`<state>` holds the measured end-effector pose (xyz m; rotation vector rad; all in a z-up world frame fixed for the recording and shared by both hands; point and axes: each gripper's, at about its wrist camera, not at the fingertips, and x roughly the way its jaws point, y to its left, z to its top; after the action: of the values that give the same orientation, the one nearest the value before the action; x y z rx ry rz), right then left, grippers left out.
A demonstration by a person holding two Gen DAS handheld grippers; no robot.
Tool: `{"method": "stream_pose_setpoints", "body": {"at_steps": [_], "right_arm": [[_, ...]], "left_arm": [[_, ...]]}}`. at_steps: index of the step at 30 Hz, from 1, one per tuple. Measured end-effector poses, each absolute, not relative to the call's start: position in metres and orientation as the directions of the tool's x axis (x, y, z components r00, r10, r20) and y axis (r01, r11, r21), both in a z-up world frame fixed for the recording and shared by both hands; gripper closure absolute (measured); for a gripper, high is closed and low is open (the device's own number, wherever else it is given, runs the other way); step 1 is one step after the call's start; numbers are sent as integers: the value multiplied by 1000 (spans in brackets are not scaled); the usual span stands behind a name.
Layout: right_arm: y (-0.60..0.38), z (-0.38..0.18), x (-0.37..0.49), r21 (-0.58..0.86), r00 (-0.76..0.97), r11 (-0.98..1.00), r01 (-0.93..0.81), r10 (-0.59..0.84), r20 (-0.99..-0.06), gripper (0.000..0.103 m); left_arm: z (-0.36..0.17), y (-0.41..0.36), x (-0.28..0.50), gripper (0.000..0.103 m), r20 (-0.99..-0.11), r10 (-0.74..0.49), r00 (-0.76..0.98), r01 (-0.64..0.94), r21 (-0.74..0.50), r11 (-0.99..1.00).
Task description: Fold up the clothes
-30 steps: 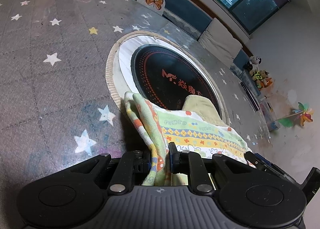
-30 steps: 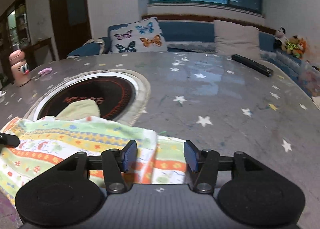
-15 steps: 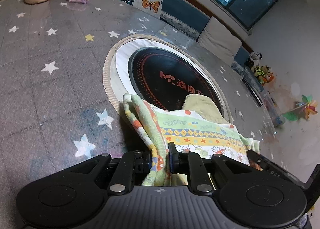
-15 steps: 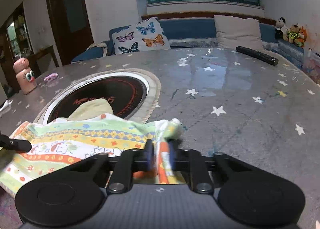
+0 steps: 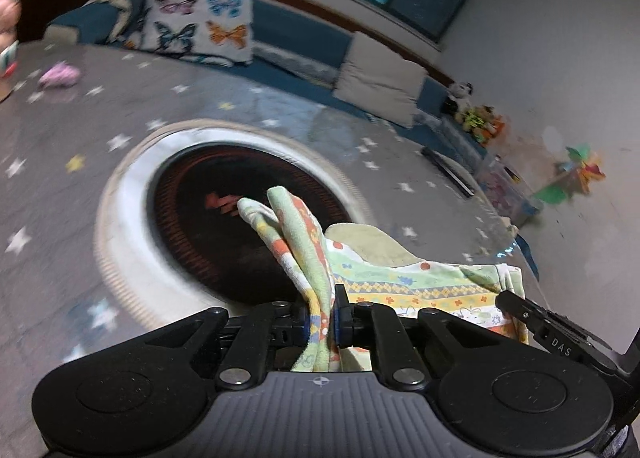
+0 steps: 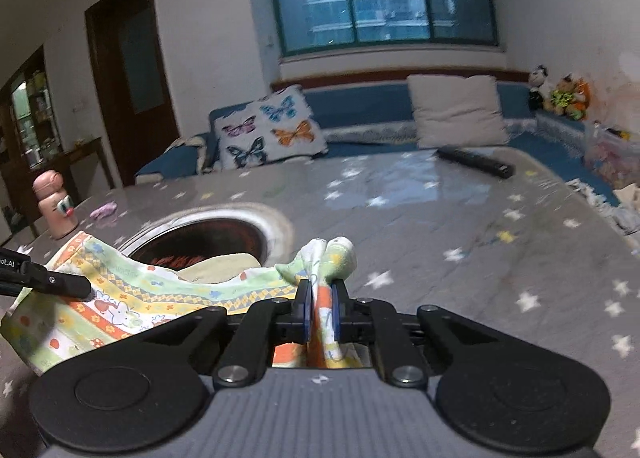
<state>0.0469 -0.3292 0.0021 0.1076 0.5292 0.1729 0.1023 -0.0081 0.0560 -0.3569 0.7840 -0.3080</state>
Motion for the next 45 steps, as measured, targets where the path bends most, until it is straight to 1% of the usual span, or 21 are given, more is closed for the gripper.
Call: {"method": "stream_pose_setpoints", "body": {"at_steps": [11, 23, 34, 45], "right_arm": [[-410, 34, 49, 87, 900, 996, 11, 28, -435, 94], [-476, 29, 73, 47, 889, 989, 137, -102, -447, 94], [-510, 12, 89, 16, 863, 980, 199, -167, -477, 94], [-517, -14, 94, 14, 828, 975, 223, -182, -531, 94]], "left_arm": [[77, -107, 148, 93, -627, -459, 629, 280, -368, 887], [72, -191, 188, 93, -654, -474, 590, 362, -310, 879], [50, -235, 207, 92, -689, -467, 554, 392, -278, 877], [32, -247, 210, 92, -727, -445, 523, 402, -250, 881]]}}
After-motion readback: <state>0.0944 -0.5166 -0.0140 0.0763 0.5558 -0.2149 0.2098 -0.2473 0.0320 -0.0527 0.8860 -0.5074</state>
